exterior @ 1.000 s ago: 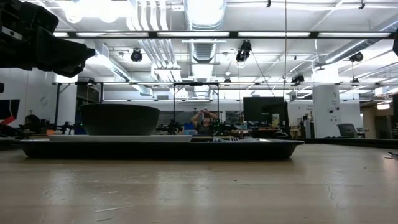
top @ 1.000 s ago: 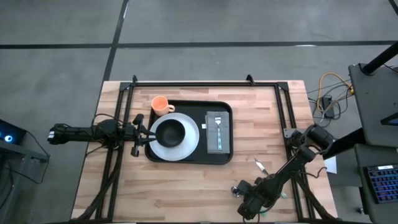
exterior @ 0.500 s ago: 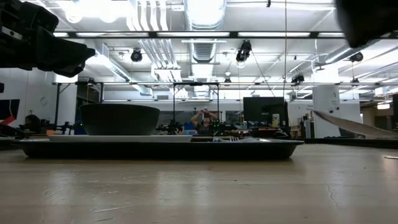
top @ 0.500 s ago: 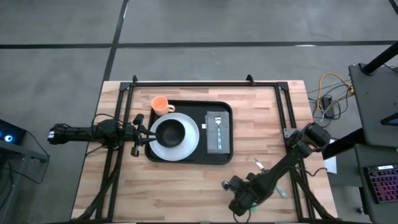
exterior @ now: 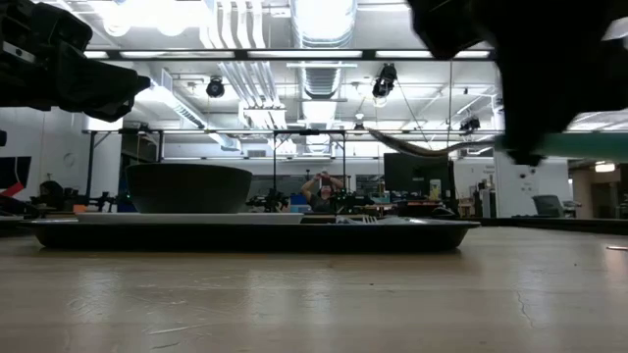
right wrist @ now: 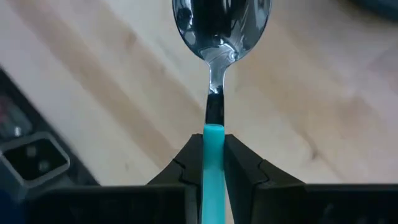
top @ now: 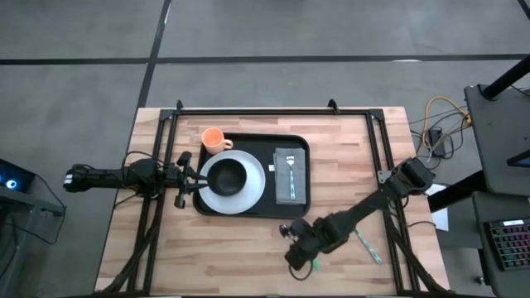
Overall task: Set up tray
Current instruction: Put the blue spoon on the gray napkin to the left of the white and blue fork
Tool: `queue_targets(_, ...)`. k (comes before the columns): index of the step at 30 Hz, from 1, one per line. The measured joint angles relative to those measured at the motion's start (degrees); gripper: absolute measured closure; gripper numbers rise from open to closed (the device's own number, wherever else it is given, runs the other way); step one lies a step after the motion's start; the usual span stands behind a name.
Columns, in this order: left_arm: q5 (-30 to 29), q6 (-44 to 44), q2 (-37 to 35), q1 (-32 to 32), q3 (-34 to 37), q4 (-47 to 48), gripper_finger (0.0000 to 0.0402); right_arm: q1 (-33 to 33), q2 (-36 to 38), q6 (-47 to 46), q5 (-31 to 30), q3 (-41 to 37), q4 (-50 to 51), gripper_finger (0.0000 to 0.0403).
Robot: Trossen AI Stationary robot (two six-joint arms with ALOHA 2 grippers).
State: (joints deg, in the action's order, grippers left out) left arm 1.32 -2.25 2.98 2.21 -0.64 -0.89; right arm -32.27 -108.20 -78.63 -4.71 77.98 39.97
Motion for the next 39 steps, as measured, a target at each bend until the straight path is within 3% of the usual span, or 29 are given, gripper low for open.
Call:
queue_targets(23,0.0,0.0,0.0,0.0,0.0,0.0,0.0337,24.6,-0.2,9.2,-3.3,0.3,0.2,0.0375)
queue_targets(39,0.0,0.0,0.0,0.0,0.0,0.0,0.0337,31.6,-3.2,3.2,-5.9,-0.5,-6.3,0.0375)
